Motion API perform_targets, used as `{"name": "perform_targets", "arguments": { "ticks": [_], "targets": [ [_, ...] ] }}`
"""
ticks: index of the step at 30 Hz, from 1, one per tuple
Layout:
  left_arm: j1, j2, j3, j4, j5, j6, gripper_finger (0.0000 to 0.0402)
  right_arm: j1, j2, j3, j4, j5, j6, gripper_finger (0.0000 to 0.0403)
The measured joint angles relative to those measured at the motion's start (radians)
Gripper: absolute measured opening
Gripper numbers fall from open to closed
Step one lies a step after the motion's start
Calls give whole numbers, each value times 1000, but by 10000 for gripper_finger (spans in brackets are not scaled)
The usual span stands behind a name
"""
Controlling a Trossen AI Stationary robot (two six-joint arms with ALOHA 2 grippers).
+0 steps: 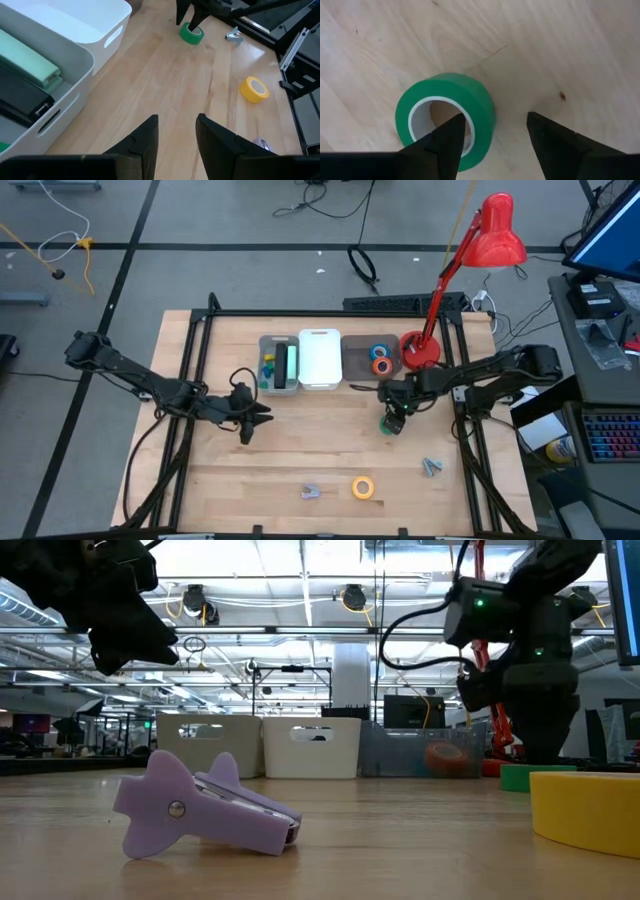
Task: Pick and place Stapler, Stapler remover, tape
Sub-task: Put the green tape into the black bin
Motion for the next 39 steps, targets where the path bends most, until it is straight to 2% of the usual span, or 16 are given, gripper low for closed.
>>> {"name": "perform_targets", "arguments": {
  "ticks": [4, 8, 17, 18, 24, 33, 36, 39],
  "targets": [
    [0, 0, 0, 0, 0, -1, 131, 0, 13, 1, -2, 1, 6, 194],
    [0, 0, 0, 0, 1, -1, 131, 0, -7, -2, -6, 6, 6, 158],
    [0, 0, 0, 0, 0, 4, 131, 0, -109, -6, -3, -12, 11, 29],
    [0, 0, 0, -1, 0, 4, 131, 0, -124, -6, 7, -23, 11, 24],
    [0, 0, 0, 0, 0, 4, 131, -4, -205, -6, 111, -30, 79, 27],
    [0, 0, 0, 1, -1, 6, 131, -103, -301, -3, 573, -49, 49, 26],
    [0, 0, 0, 1, -1, 6, 131, -165, -306, -3, 664, 4, -10, 26],
    [0, 0, 0, 2, -1, 6, 131, -235, -302, -3, 684, 91, -72, 26]
  ]
}}
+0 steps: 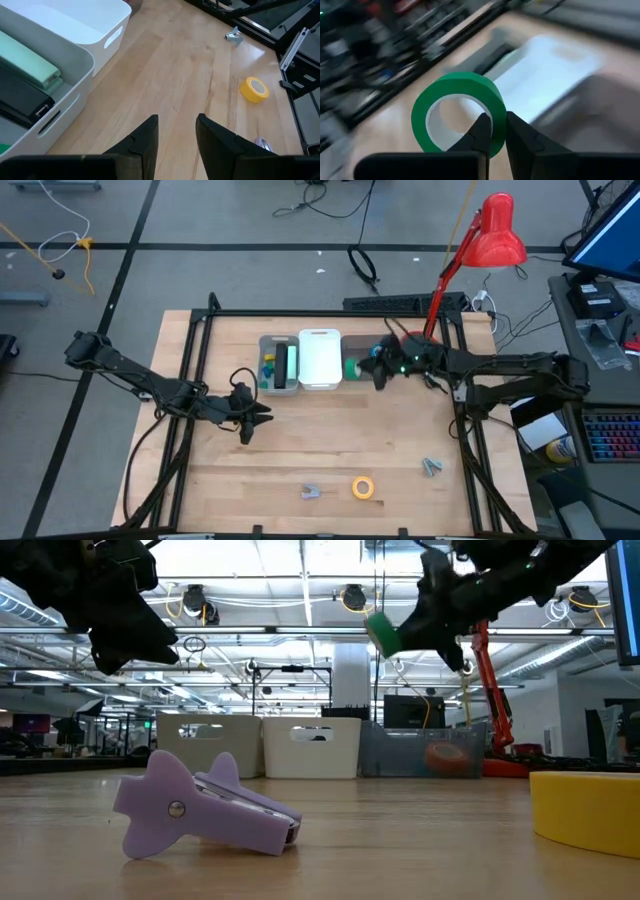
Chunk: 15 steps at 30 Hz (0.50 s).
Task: Pick and place Stapler, Stapler remover, tape
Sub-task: Put the green tape into the black bin
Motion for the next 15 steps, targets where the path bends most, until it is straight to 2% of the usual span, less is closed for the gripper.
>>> {"name": "perform_targets", "arguments": {
  "ticks": [2, 7, 15],
  "targets": [
    [0, 0, 0, 0, 0, 0, 131, -48, 19, 7, -4, 43, -22, 26],
    [0, 0, 0, -1, 0, 0, 131, -144, 84, 51, -26, 44, -102, 26],
    [0, 0, 0, 0, -9, -3, 131, -213, 271, 230, -233, 46, -208, 26]
  ]
}}
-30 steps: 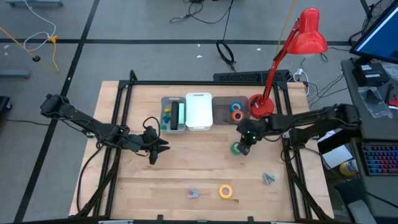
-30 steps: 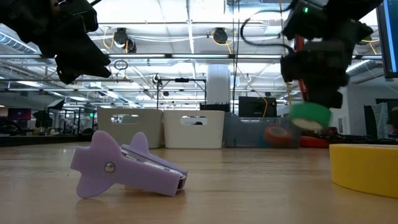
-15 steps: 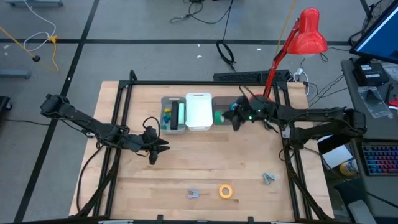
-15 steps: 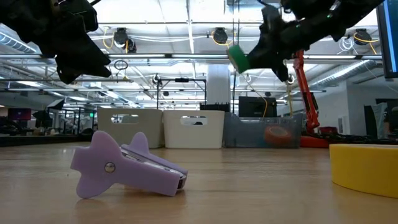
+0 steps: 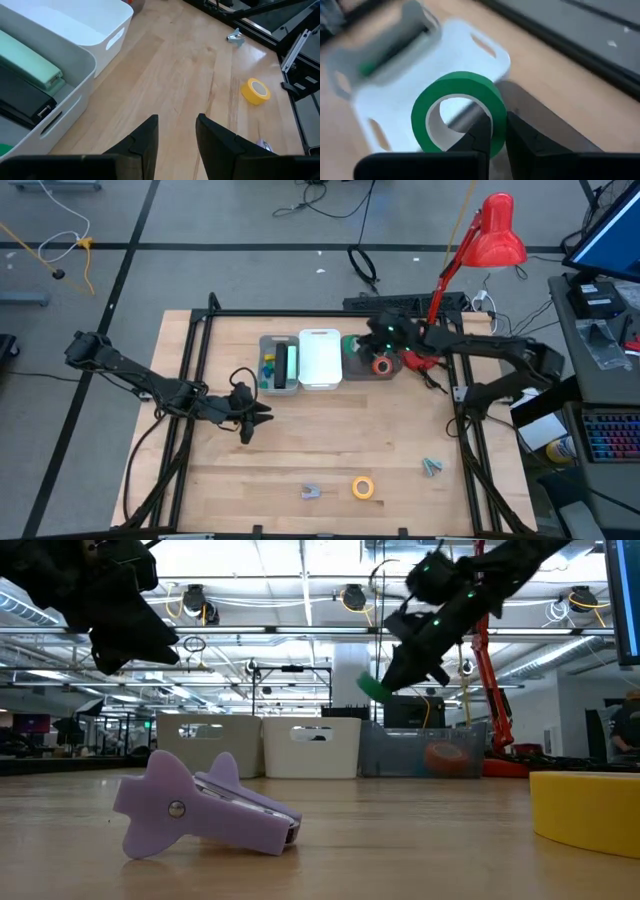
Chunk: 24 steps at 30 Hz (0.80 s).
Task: Pick and place Stapler, Stapler remover, tape
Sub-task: Put the green tape into the black bin
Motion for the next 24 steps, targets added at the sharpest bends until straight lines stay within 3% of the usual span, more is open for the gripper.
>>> {"name": "perform_targets", "arguments": {
  "ticks": [8, 24],
  "targets": [
    [0, 0, 0, 0, -1, -1, 131, -49, 170, 146, -290, 48, -113, 26],
    [0, 0, 0, 0, -22, -2, 131, -95, 297, 150, -266, 48, -181, 39]
  ]
}}
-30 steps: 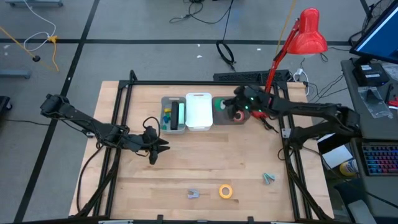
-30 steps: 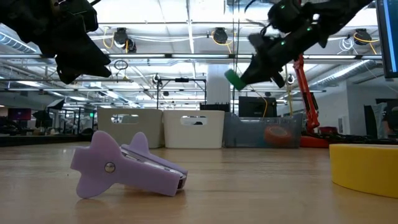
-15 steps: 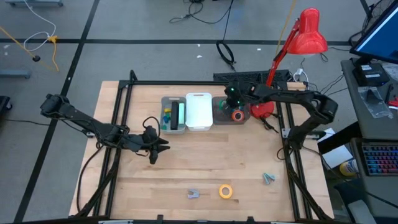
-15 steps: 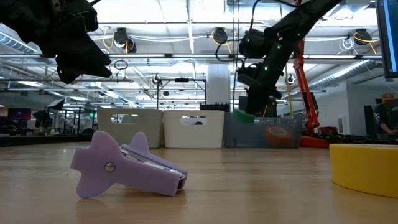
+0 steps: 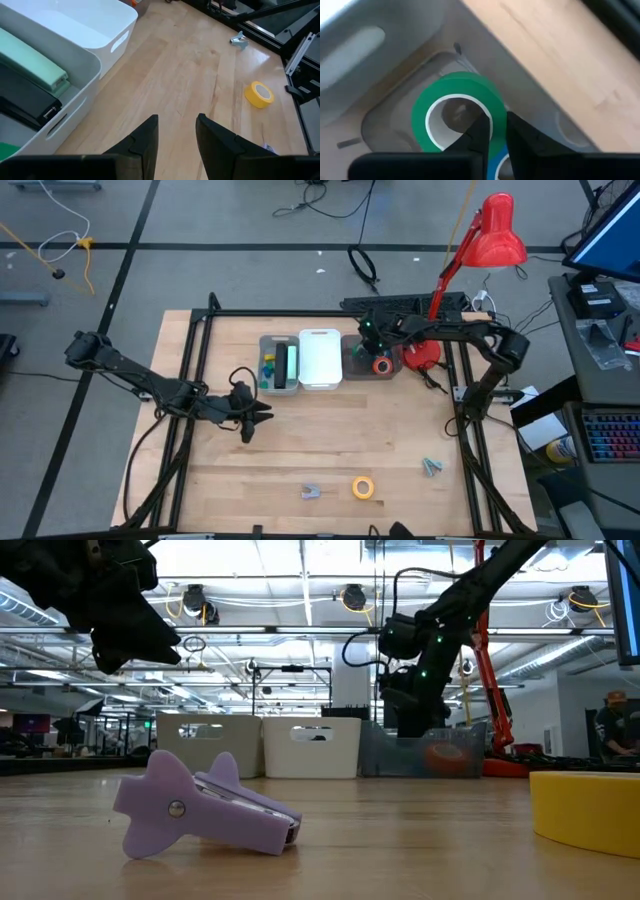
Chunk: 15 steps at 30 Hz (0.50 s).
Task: Pick and place Stapler, Stapler remover, tape
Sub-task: Put the green tape into the black bin, then put the yellow tape into the black bin
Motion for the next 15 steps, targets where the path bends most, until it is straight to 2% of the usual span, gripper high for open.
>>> {"name": "perform_targets", "arguments": {
  "ticks": [15],
  "targets": [
    [0, 0, 0, 0, -5, -5, 131, 0, -11, -1, 19, 0, 3, 112]
  ]
}}
